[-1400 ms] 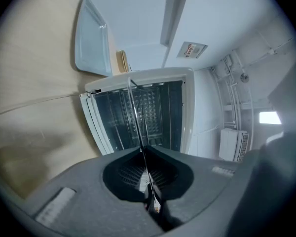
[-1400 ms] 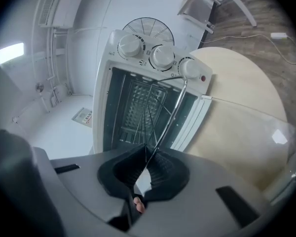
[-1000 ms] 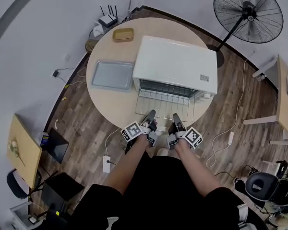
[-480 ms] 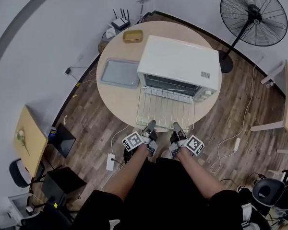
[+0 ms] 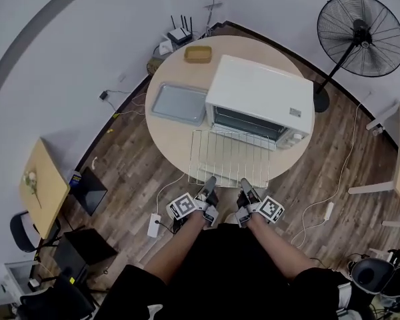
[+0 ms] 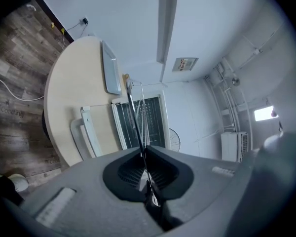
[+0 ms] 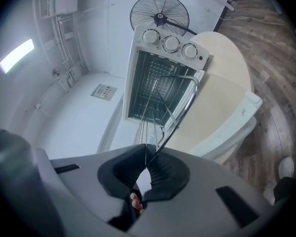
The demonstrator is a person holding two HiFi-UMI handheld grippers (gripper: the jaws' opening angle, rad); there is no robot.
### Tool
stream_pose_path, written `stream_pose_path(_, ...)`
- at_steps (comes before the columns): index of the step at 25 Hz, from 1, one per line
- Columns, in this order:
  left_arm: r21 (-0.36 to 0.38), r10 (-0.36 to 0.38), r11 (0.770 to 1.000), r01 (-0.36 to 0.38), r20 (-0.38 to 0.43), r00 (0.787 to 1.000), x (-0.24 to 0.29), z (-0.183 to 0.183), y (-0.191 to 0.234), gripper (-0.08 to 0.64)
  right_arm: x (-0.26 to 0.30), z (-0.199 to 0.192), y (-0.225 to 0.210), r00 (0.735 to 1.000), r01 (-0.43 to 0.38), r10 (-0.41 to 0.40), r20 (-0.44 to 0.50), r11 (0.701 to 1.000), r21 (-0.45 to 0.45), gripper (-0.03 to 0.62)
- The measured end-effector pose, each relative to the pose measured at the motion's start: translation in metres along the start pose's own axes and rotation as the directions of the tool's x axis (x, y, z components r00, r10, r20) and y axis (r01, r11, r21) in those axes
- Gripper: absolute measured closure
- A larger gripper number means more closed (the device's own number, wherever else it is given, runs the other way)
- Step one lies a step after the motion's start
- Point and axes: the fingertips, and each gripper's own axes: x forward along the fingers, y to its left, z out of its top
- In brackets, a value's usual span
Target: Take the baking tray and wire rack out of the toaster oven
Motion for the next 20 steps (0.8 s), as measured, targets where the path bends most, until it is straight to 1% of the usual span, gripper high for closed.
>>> stream_pose_path(3, 0.004, -0.006, 1.000, 0.006, 0.022, 1.000, -0.017, 0.020, 0.002, 0.540, 0.015, -0.019, 0.012, 0.999, -0.009, 0.009, -0.035, 1.000, -0.017, 0.589)
stream_pose_path(4, 0.006, -0.007, 1.000, 0.007, 0.030, 1.000, -0.022, 0.028, 0.003, 0.540, 0.020, -0.024, 0.013, 0.999, 0.003, -0.004, -0.047, 1.000, -0.027, 0.589)
stream_pose_path(6, 0.004, -0.011, 1.000, 0.011, 0.043, 0.999, -0.032, 0.042, 0.004, 0.540, 0.028, -0.033, 0.013, 0.996, 0.053, -0.058, -0.067, 0.996, -0.069, 0.589)
stream_pose_path(7, 0.000, -0.013, 1.000, 0.013, 0.047, 0.999, -0.037, 0.050, 0.004, 0.540, 0.034, -0.039, 0.016, 0.996, 0.051, -0.058, -0.073, 0.994, -0.092, 0.589)
stream_pose_path(8, -0.001, -0.015, 1.000, 0.015, 0.050, 0.999, -0.044, 0.059, 0.005, 0.540, 0.041, -0.046, 0.023, 0.996, 0.031, -0.039, -0.076, 0.994, -0.101, 0.588)
stream_pose_path(11, 0.010, -0.015, 1.000, 0.015, 0.054, 0.998, -0.063, 0.086, 0.009, 0.540, 0.064, -0.073, 0.038, 0.997, 0.004, -0.009, -0.082, 0.999, -0.054, 0.589)
stream_pose_path(12, 0.009, -0.017, 1.000, 0.016, 0.057, 0.998, -0.070, 0.095, 0.011, 0.540, 0.070, -0.081, 0.040, 0.996, 0.018, -0.024, -0.088, 0.998, -0.068, 0.589)
stream_pose_path(13, 0.005, -0.021, 1.000, 0.020, 0.061, 0.998, -0.076, 0.104, 0.014, 0.540, 0.077, -0.087, 0.043, 0.995, 0.030, -0.040, -0.095, 0.995, -0.100, 0.589)
stream_pose_path(15, -0.010, -0.031, 0.999, 0.031, 0.066, 0.997, -0.087, 0.122, 0.020, 0.540, 0.094, -0.100, 0.056, 0.994, -0.005, -0.012, -0.105, 0.987, -0.161, 0.589)
stream_pose_path(16, -0.020, -0.032, 0.999, 0.034, 0.068, 0.997, -0.093, 0.131, 0.023, 0.540, 0.102, -0.107, 0.061, 0.994, -0.013, -0.005, -0.107, 0.985, -0.174, 0.589)
stream_pose_path(17, -0.029, -0.031, 0.999, 0.033, 0.068, 0.997, -0.100, 0.140, 0.028, 0.540, 0.109, -0.117, 0.063, 0.994, -0.008, -0.011, -0.106, 0.985, -0.173, 0.589)
stream_pose_path(19, -0.042, -0.027, 0.999, 0.029, 0.066, 0.997, -0.115, 0.159, 0.035, 0.540, 0.123, -0.139, 0.069, 0.995, 0.001, -0.015, -0.099, 0.990, -0.142, 0.588)
stream_pose_path(20, -0.045, -0.027, 0.999, 0.029, 0.063, 0.998, -0.122, 0.169, 0.038, 0.540, 0.129, -0.149, 0.070, 0.995, 0.022, -0.035, -0.095, 0.991, -0.133, 0.588)
